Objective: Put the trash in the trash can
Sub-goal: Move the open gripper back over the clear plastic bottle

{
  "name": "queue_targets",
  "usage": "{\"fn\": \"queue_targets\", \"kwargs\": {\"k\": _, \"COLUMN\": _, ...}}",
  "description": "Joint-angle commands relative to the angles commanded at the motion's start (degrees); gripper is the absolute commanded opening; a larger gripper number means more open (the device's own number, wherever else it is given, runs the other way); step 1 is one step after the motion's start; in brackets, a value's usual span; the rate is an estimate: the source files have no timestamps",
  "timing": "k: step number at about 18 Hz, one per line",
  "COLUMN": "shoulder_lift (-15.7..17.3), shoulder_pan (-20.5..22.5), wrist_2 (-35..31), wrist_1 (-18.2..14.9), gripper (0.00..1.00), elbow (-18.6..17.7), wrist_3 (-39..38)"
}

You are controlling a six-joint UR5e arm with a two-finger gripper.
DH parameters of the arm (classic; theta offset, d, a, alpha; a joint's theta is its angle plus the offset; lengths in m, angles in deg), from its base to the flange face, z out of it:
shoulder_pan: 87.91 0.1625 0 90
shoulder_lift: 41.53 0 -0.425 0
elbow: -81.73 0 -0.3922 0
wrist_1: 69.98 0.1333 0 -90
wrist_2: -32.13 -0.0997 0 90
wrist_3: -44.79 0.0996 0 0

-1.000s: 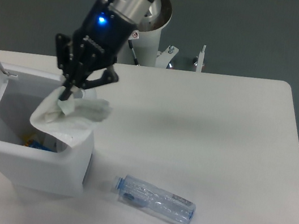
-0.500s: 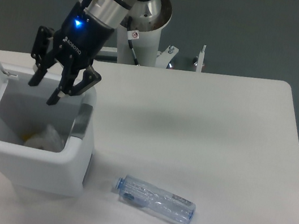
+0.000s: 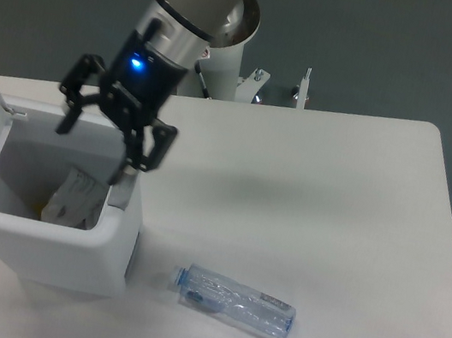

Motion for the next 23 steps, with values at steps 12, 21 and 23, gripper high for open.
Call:
{"fn": "queue_targets", "kwargs": {"k": 12, "shoulder_lift": -10.4, "shoulder_pan": 8.4, "wrist_2": -7.1, "wrist_1": -0.7, "gripper": 1.0, "elbow": 1.5, "wrist_3": -7.6}}
{"fn": "queue_targets", "kwargs": {"k": 21, "shoulder_lift": -20.6, "shoulder_pan": 6.2, "wrist_2": -22.1, "wrist_1": -0.6, "gripper": 1.0, "elbow": 7.9, "wrist_3": -33.6}}
{"fn": "queue_targets", "kwargs": {"k": 23, "shoulder_lift": -23.4, "shoulder_pan": 5.4, "wrist_2": -24.4, "wrist_1": -0.7, "gripper": 1.0, "elbow": 10.9, "wrist_3": -36.6}}
